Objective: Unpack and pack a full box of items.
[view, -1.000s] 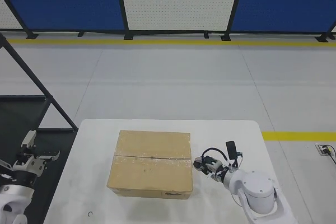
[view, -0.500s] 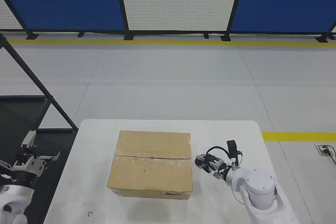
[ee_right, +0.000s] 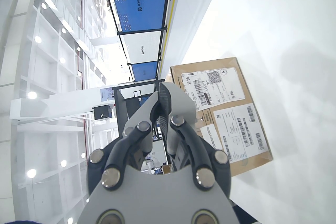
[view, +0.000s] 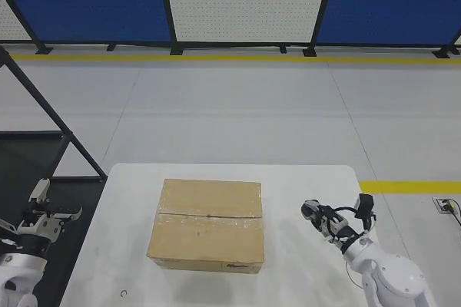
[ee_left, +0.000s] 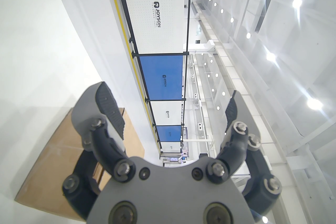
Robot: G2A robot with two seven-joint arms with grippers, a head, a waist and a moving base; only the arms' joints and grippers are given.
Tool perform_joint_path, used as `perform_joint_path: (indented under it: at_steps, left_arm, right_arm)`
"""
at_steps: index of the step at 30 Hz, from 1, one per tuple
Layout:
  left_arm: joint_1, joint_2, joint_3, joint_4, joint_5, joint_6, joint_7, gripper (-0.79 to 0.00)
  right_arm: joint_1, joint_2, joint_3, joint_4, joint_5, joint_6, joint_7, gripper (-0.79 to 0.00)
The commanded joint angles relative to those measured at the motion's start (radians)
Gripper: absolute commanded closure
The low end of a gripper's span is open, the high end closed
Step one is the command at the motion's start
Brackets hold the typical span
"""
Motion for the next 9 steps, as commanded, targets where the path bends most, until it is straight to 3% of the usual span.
perform_joint_path:
  at_steps: [1,3,9]
  left_arm:
    - [0.0,0.0,0.0,0.0,0.0,0.0,0.0,-0.785]
    - [0.0,0.0,0.0,0.0,0.0,0.0,0.0,-0.785]
    - [0.0,0.0,0.0,0.0,0.0,0.0,0.0,-0.785]
  right_arm:
    - [0.0,0.0,0.0,0.0,0.0,0.0,0.0,-0.183]
    - [0.001,0.0,-0.001,0.001,0.0,0.0,0.001,-0.33]
    - [0.001,0.0,-0.001,0.002,0.0,0.001,0.001,-0.631]
